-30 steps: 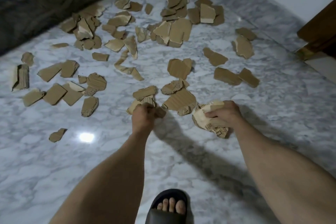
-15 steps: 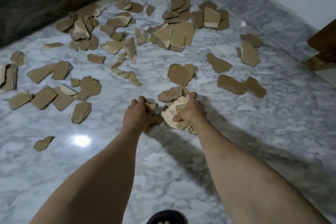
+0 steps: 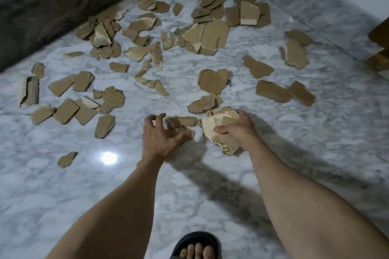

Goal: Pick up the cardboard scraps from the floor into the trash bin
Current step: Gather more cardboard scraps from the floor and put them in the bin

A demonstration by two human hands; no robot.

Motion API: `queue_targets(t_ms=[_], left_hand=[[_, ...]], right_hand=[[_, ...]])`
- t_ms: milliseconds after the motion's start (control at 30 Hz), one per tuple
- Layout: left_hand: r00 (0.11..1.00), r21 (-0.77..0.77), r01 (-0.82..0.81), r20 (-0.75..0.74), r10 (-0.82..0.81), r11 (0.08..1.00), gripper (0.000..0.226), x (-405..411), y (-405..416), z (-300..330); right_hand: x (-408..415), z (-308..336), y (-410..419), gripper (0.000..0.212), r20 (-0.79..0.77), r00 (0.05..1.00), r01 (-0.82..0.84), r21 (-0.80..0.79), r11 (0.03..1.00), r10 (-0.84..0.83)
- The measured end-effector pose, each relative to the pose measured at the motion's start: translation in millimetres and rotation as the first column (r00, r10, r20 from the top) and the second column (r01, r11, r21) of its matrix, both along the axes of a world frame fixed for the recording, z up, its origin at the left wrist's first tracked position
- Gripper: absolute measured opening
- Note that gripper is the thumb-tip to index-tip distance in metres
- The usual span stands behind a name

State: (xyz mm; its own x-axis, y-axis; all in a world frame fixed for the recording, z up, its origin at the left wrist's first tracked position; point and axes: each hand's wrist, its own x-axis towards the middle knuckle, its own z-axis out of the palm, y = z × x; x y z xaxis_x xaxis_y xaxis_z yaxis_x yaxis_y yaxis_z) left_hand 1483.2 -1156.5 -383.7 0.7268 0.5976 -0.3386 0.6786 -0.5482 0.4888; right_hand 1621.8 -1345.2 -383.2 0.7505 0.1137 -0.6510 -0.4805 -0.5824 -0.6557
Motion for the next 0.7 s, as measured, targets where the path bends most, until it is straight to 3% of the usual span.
queue_targets(t_ms=[67,133,267,400,533,700], left_hand=[[0.988,0.043,0.052,-0.151,-0.045,0.998,0.126,-13.3,-4.4,-5.1],[0.974,0.098,0.087,-0.216,-0.065,0.991,0.122,-17.8,-8.9,-11.3],[0.991,0.074,0.038,-0.133,-0.028,0.997,0.095,-17.1,-9.4,-15.2],[1.000,-0.046,-0.006,0.010,0.006,0.999,0.071,-24.9,-13.0,-22.4],[0.990,0.134,0.134,-0.053,-0.128,0.982,0.050,-27.2,-13.5,-22.7],[0.971,0.257,0.207,0.064,-0.231,0.944,0.034,-29.6,-1.2,-6.2]], right_hand=[[2.6,2.4,-11.5,0.081,-0.017,0.999,0.028,0.034,0.999,-0.027],[5.0,4.3,-18.4,0.083,-0.029,0.999,0.045,0.046,0.998,-0.044],[5.8,12.8,-16.4,0.089,-0.022,0.998,0.064,0.068,0.996,-0.062],[4.3,23.9,-6.4,0.075,-0.014,1.000,0.029,0.083,0.996,-0.028],[9.3,27.8,4.9,0.066,0.012,1.000,0.003,0.119,0.993,-0.005],[16.3,28.4,20.7,0.067,0.062,0.998,-0.005,0.111,0.994,-0.002]])
